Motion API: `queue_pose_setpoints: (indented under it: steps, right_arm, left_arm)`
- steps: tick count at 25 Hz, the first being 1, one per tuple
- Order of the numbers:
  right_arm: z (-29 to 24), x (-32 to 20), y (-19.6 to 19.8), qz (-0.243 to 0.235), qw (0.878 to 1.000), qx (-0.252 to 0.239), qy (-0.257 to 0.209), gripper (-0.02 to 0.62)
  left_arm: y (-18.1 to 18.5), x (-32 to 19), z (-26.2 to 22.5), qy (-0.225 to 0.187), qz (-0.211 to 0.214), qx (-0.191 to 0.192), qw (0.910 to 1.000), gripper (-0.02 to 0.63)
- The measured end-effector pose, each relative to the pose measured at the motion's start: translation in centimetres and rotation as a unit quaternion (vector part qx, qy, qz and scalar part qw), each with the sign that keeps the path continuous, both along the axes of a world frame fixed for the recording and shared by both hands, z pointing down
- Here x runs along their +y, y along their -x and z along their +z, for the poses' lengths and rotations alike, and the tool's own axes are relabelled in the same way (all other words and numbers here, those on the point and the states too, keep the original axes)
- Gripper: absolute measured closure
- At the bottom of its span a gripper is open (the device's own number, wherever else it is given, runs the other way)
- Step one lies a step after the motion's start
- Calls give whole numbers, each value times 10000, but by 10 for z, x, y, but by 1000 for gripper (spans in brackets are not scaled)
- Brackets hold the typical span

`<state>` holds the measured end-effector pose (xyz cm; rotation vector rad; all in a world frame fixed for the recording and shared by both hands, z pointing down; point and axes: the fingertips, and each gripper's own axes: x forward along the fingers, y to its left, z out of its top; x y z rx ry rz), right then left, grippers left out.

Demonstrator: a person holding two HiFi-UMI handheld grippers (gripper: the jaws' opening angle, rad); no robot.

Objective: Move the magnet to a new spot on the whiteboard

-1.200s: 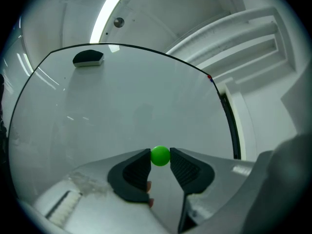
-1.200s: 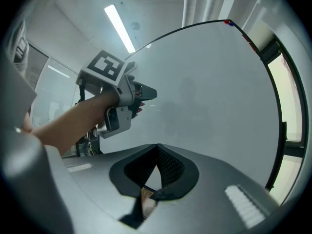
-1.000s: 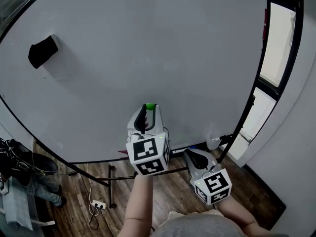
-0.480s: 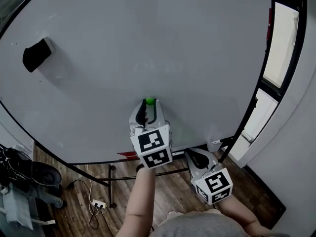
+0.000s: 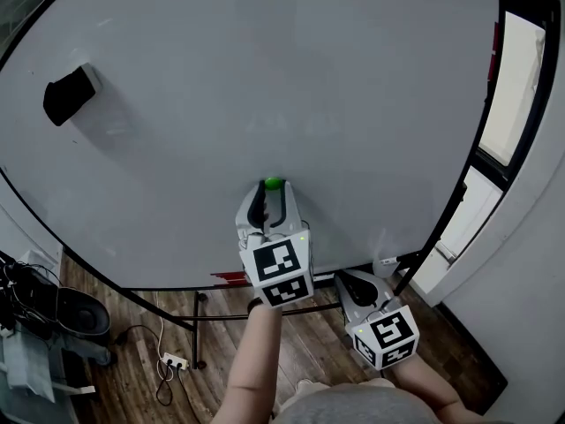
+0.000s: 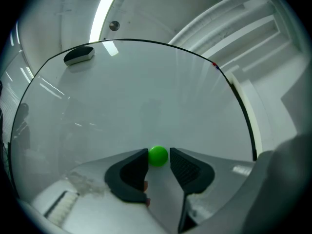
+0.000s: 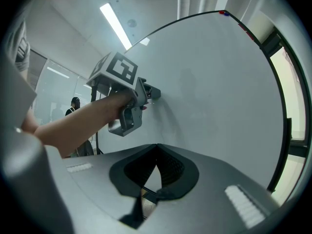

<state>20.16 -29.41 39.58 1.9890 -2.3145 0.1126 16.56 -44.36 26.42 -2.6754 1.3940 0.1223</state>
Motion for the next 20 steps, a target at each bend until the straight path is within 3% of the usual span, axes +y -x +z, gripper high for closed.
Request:
queue_pose_setpoints:
  steps: [5,14,20]
  right_arm:
    - [4,6,2,-82,10000,-35,36,594]
    - [11,33,3,-247,9997,-14,73,594]
    - [23,56,1,-286,9995,-92,108,594]
  left_arm:
    - [5,7,2,-104,-55,79,9999,451]
    - [23,47,28,259,-33,214,9994,454]
    - [50,97,69,492,-11,318,9983,578]
